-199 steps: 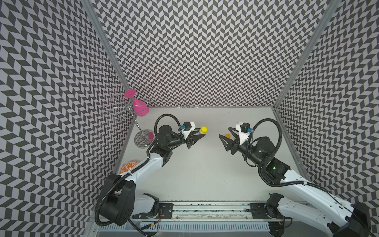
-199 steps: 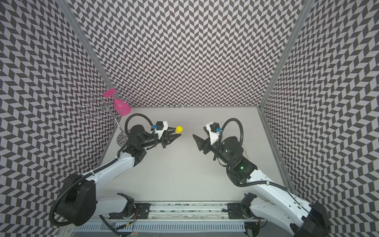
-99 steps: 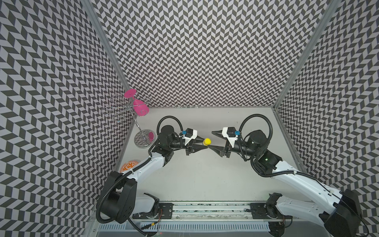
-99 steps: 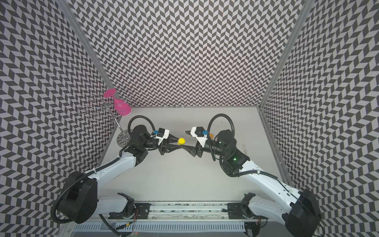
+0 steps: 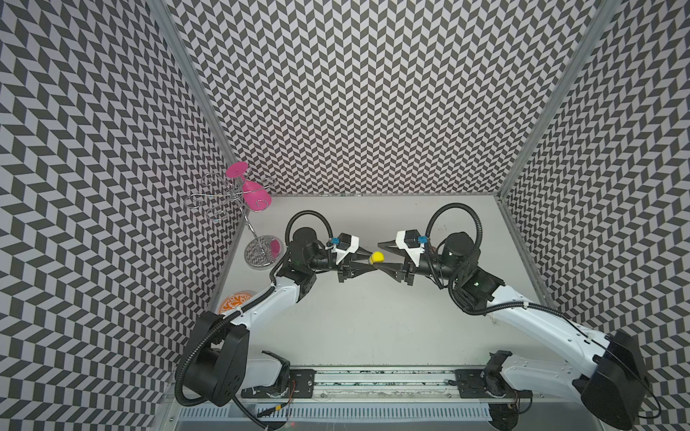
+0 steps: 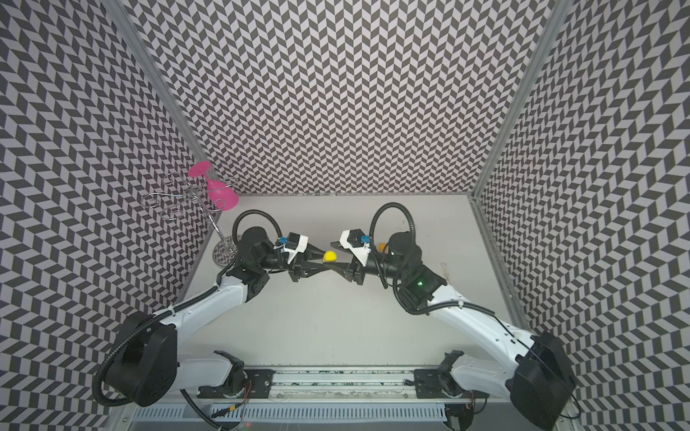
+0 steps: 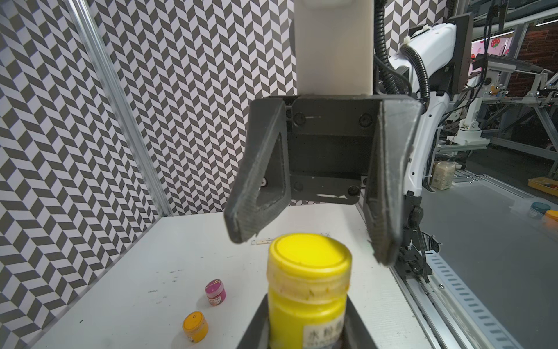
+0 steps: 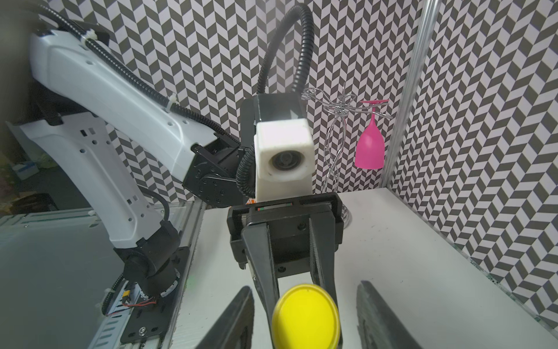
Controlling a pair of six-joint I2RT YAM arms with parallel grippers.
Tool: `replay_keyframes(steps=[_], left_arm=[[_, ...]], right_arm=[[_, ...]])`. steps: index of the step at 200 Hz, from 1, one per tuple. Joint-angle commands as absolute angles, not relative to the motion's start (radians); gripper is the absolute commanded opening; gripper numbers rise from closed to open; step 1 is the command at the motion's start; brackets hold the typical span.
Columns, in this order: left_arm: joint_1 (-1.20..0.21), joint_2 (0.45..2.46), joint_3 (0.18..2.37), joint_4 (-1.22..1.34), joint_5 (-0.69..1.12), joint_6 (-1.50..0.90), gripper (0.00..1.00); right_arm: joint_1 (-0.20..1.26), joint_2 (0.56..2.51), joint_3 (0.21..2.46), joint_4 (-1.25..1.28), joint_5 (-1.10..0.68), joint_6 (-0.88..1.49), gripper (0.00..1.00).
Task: Close the paint jar lid
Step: Screw the lid onto the paint jar.
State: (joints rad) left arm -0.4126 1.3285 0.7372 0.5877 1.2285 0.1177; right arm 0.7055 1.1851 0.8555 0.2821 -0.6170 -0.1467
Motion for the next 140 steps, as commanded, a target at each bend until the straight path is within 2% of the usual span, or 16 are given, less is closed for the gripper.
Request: replay_keyframes(steps=[1,66,105,140], left_arm=[[-0.419,1.319,0.769,0.579,1.25,0.123,0.27],[-0.418,1.322,0.773,0.577,1.248,0.123,0.27],[-0.419,1.321,0.775,0.578,1.238,0.122,0.27],[-0.416,1.3,0.765,0.603,1.2,0.118,0.26]], right_arm=[[0.709,1.199,0.889,0.316,-0.613,-0.148,0.52],[0.71,1.213,0.896,0.31,-0.609,-0.142,0.4],[0.713,1.232,0.902,0.302,-0.611,-0.134,0.28],[0.715,1.251,0.91,0.281,-0.602,-0.122,0.21]])
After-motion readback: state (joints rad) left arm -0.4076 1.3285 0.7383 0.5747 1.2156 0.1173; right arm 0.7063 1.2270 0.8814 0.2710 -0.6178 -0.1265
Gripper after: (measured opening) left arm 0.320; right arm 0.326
